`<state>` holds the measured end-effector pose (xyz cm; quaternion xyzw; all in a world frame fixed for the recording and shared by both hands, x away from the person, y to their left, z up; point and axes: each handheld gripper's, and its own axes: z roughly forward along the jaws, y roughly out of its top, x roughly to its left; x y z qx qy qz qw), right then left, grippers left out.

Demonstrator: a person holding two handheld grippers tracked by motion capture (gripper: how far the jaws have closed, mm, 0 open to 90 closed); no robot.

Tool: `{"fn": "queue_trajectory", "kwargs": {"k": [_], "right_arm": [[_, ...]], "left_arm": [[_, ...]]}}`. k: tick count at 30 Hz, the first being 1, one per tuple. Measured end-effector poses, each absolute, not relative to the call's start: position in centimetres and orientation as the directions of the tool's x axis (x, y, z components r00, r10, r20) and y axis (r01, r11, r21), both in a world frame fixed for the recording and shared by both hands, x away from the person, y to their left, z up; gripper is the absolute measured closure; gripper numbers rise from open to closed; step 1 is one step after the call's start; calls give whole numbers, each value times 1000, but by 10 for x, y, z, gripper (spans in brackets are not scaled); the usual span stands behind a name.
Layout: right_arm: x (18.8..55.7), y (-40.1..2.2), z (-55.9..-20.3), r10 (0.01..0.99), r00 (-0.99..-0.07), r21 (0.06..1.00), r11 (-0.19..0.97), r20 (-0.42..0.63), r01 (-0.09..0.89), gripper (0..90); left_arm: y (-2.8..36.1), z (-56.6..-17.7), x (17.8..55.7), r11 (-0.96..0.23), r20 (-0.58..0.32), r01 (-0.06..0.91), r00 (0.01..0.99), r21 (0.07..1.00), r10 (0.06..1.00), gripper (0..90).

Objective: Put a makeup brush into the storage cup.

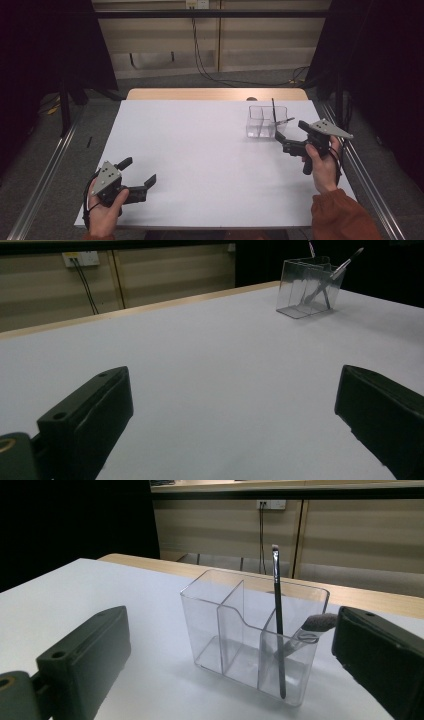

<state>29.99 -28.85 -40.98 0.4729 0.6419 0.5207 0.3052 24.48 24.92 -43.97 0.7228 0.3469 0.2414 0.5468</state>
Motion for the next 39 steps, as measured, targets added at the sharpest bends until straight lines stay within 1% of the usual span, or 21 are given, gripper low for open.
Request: {"fn": "queue_trajectory", "kwargs": {"k": [9, 15, 24, 34, 39], "right_arm": [[284, -290, -414, 922, -372, 959, 7, 104, 284, 23], [271, -290, -421, 920, -382, 958, 25, 90, 286, 22], [256, -292, -429, 918, -380, 956, 7, 109, 293, 28], [236, -294, -438, 917, -390, 957, 30, 89, 289, 23], [228, -298, -443, 915, -391, 954, 28, 95, 298, 23]], "left_arm": [[249, -440, 245, -159, -32, 240, 638, 958, 770, 22], [250, -441, 245, -153, -36, 241, 634, 958, 773, 23], [251, -441, 244, -159, -31, 240, 635, 958, 772, 23], [252, -441, 241, -154, -34, 244, 628, 958, 778, 22], [252, -441, 241, -160, -31, 245, 629, 956, 777, 22]]}}
